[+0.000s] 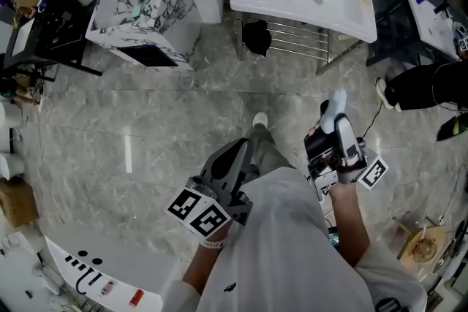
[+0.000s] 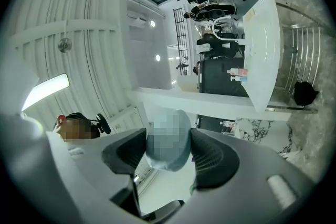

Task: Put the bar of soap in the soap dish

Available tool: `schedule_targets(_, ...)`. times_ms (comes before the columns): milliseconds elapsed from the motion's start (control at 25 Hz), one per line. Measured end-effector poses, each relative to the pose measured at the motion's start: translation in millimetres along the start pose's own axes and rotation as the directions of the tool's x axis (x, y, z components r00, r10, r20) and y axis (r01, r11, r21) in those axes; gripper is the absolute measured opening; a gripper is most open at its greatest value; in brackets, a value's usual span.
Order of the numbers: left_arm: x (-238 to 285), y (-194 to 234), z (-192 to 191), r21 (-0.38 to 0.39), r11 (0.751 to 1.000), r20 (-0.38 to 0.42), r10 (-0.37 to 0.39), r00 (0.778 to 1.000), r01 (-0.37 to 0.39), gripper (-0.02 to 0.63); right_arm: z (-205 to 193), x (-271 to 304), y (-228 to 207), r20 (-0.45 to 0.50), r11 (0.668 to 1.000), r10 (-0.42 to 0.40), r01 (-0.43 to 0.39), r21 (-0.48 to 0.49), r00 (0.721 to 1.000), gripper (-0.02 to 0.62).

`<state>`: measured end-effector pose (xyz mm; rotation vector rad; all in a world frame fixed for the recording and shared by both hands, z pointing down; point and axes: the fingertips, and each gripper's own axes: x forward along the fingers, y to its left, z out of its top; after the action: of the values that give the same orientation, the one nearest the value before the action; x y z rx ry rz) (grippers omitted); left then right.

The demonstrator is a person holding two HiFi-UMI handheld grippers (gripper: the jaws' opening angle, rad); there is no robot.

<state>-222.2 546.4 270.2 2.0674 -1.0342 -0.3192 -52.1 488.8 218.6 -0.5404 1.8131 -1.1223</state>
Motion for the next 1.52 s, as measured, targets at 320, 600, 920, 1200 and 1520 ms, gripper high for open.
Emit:
schedule_targets(320, 72, 19, 49, 0.041, 0.999, -0.026, -0.01, 1.0, 0.011, 0.005, 47, 60, -28, 0.025, 0.999, 0.054, -0.054, -0.005, 0.998, 0.278)
schedule_targets(600, 141, 27, 95, 0.088, 0.996, -0.025, -0.029, 0.999, 0.031, 0.005, 91, 107, -58, 0.037, 0.996, 0.091, -0.092, 0.001, 0.995, 0.278)
schedule_targets(920, 201, 21, 119, 0.125, 0.991, -0.024, -0.038, 0.999, 0.041, 0.005, 142, 130, -75, 0.051, 0.993, 0.12, -0.118, -0.029, 0.992, 0.276)
schedule_targets(1200, 232, 19, 116, 0.111, 0.993, -0.072, -0.043, 0.996, 0.051, 0.005, 161, 130, -84, 0.071, 0.994, 0.094, -0.089, -0.067, 0.993, 0.275)
schedule_targets(1520, 268, 32, 112, 0.115, 0.988, -0.16, -0.079, 0.984, 0.098, 0.005, 180, 128, -97, 0.131, 0.991, 0.08, -0.065, -0.114, 0.988, 0.274)
